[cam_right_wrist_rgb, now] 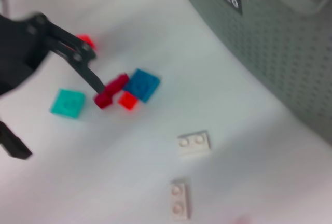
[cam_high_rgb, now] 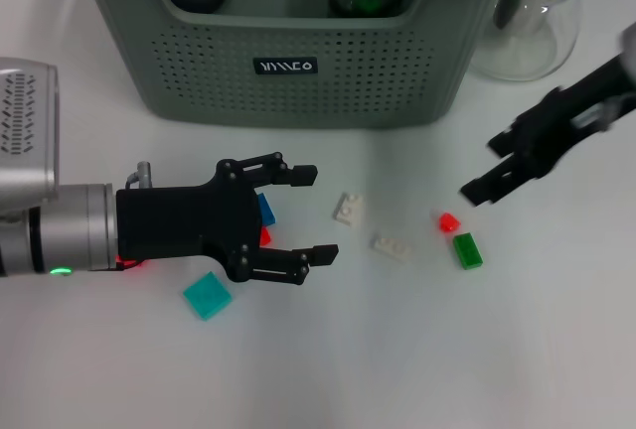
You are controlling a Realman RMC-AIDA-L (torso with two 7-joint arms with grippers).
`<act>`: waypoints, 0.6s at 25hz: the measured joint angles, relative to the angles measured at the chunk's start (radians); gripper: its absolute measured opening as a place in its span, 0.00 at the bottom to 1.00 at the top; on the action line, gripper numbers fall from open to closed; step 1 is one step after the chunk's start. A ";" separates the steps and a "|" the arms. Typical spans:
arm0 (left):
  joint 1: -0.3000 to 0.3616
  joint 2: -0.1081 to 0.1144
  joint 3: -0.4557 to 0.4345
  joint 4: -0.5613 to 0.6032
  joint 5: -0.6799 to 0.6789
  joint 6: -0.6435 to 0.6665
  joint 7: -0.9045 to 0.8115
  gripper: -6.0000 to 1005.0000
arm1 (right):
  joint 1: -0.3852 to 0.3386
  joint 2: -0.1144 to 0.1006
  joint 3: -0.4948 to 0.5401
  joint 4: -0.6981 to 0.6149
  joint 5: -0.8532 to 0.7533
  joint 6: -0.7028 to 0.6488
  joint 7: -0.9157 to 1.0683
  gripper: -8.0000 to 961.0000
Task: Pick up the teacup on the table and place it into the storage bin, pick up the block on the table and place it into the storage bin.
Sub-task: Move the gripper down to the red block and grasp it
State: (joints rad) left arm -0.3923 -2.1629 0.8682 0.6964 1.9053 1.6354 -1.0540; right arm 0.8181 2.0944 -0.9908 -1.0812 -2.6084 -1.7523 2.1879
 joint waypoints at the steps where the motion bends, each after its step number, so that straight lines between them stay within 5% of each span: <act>1: 0.000 0.000 0.000 -0.001 0.000 -0.002 0.001 0.89 | 0.010 0.004 -0.033 0.028 -0.002 0.035 0.008 0.92; 15: 0.006 -0.002 0.000 -0.002 -0.008 -0.007 0.005 0.88 | 0.022 0.011 -0.393 0.142 0.042 0.285 0.122 0.86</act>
State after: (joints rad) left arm -0.3866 -2.1644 0.8682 0.6949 1.8977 1.6288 -1.0494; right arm 0.8403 2.1056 -1.3842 -0.9393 -2.5664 -1.4676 2.3103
